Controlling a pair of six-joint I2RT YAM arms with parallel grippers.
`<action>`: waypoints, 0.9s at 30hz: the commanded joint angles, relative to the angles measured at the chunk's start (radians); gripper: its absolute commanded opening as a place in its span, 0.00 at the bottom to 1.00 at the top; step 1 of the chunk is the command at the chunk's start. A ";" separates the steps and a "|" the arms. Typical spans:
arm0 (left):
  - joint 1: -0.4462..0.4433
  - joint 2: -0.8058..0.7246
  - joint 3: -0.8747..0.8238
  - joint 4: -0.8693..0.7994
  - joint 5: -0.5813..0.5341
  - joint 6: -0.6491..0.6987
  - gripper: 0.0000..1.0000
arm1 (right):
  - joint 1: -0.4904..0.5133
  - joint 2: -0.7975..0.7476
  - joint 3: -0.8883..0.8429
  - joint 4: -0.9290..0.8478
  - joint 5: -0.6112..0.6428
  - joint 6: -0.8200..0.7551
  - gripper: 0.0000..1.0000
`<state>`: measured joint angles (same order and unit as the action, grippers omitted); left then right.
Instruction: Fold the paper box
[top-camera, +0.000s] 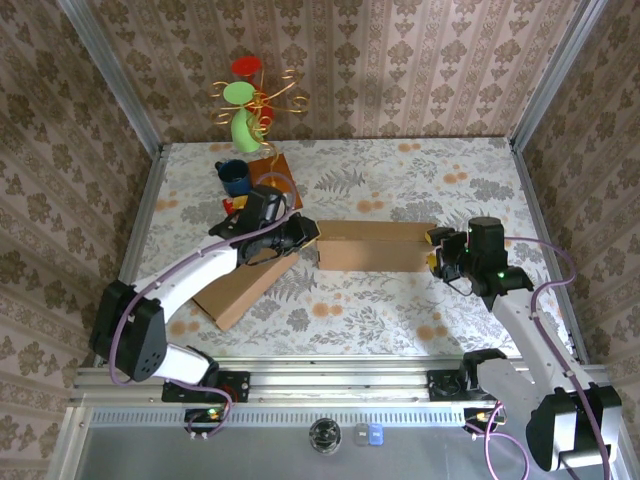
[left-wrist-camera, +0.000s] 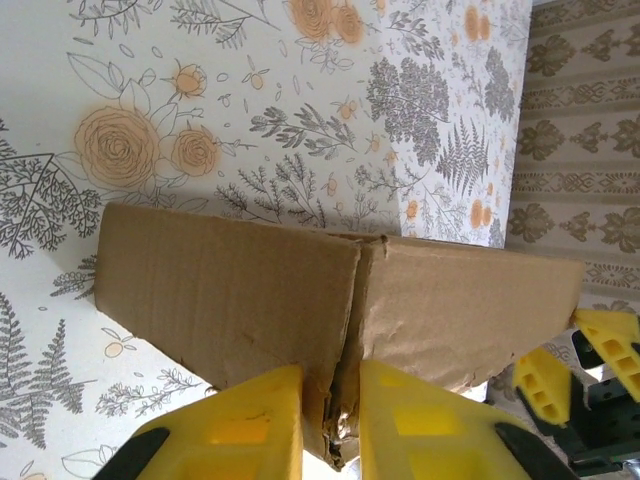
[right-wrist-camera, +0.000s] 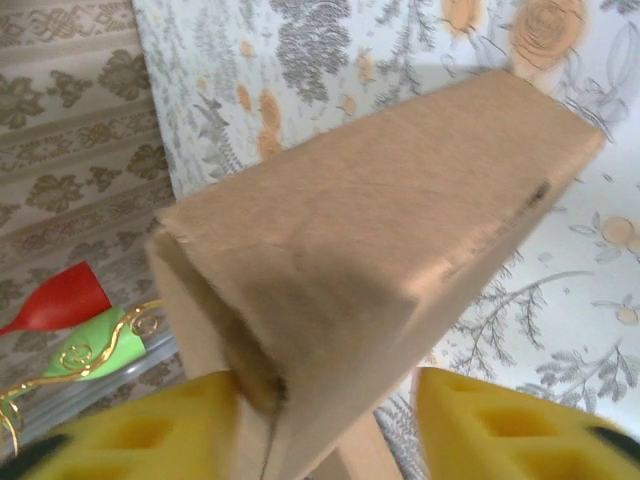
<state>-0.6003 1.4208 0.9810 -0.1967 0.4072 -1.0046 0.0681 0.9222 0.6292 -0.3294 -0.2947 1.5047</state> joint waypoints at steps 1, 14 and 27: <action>-0.026 -0.003 -0.053 -0.007 -0.049 0.055 0.19 | 0.005 -0.047 -0.034 -0.009 0.003 0.022 0.74; -0.118 -0.048 -0.190 0.149 -0.131 0.104 0.16 | 0.010 -0.096 -0.149 0.232 -0.006 0.087 0.98; -0.146 -0.081 -0.240 0.222 -0.104 0.202 0.13 | 0.007 -0.159 -0.319 0.463 -0.016 0.104 0.92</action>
<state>-0.7391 1.3243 0.7818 0.0849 0.3016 -0.8494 0.0750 0.7677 0.3485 0.0177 -0.3195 1.5837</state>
